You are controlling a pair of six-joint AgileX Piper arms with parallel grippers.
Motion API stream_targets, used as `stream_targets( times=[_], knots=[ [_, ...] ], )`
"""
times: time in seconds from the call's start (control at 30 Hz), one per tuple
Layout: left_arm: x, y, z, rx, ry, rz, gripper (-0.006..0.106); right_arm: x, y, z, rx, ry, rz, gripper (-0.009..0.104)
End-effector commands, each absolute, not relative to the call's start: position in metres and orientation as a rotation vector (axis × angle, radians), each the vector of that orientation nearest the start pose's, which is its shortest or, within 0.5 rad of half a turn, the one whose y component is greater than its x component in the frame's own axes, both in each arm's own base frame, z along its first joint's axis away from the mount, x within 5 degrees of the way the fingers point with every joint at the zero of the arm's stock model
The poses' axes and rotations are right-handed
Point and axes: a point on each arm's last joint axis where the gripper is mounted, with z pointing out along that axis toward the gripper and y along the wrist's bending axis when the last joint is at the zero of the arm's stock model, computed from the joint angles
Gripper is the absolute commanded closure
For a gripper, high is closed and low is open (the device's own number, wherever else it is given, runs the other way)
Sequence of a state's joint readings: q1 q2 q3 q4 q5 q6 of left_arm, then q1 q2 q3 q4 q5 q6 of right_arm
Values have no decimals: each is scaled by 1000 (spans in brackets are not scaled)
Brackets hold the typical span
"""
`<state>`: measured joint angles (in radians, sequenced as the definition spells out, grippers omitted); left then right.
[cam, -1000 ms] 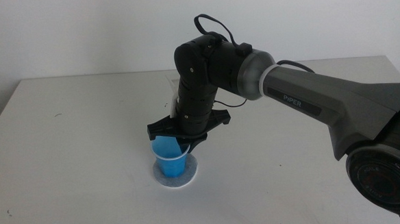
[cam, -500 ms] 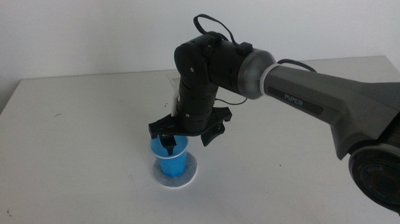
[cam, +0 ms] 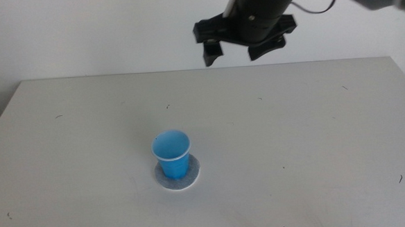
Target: Place an empty cup on a cup mat.
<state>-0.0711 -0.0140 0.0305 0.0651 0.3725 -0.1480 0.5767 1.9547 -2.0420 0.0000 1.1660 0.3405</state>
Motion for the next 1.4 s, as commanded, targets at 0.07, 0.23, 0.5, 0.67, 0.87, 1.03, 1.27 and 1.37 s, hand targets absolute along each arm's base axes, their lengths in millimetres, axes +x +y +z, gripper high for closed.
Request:
stream_targets(
  times=[0.07, 0.23, 0.5, 0.67, 0.87, 1.03, 1.27, 1.37],
  knots=[
    [54, -2, 179, -38, 1791, -102, -5, 341, 179, 415, -227, 2414, 339, 23],
    [54, -2, 179, -38, 1791, -102, -5, 312, 117, 423, -75, 2313, 321, 23],
    [54, -2, 179, -38, 1791, -102, -5, 238, 29, 424, 153, 2182, 206, 21],
    [54, -2, 179, -38, 1791, -102, -5, 186, 8, 414, 133, 2144, 82, 19],
    [54, -2, 179, -38, 1791, -102, -5, 136, 1, 398, 88, 2027, 22, 19],
    [54, -2, 179, -38, 1791, -102, -5, 105, 3, 379, 84, 1892, 88, 18],
    [54, -2, 179, -38, 1791, -102, -5, 67, 2, 339, 24, 1682, 86, 7],
    [54, -2, 179, -38, 1791, -102, -5, 55, 2, 324, -8, 1576, 68, 7]
  ],
)
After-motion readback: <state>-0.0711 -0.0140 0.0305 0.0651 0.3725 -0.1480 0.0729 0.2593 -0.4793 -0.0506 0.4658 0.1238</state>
